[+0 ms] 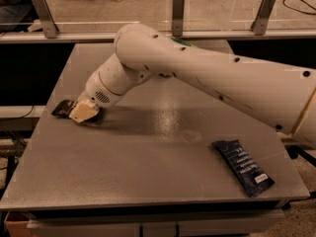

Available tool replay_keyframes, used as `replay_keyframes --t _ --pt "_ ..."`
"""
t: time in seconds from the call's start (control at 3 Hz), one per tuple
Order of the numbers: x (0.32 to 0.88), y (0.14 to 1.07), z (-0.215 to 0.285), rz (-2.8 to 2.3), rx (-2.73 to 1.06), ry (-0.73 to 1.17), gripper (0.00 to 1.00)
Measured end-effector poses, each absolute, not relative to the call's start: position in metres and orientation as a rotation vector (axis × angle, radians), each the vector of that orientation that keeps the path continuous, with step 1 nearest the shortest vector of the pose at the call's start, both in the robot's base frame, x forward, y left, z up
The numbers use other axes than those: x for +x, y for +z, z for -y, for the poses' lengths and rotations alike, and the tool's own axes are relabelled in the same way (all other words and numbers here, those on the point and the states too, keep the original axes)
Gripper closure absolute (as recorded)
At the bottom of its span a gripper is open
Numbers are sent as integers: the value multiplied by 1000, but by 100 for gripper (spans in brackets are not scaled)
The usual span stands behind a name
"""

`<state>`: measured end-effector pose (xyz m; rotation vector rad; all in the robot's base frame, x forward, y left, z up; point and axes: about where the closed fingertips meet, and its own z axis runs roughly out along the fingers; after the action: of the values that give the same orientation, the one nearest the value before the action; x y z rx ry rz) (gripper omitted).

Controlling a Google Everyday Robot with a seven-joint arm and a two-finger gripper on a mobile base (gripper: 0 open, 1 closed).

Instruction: Move rxbar chocolate near green rice chip bag

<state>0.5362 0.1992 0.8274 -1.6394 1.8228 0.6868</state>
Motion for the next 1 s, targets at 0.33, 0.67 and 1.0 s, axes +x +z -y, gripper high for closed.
replay_keyframes --t 0.33,0.67,1.0 --pt "536 828 -199 -1823 -1639 687 100" --pt "536 828 -199 -1822 -1639 687 100" --pt "536 828 -199 -1822 -1639 687 100"
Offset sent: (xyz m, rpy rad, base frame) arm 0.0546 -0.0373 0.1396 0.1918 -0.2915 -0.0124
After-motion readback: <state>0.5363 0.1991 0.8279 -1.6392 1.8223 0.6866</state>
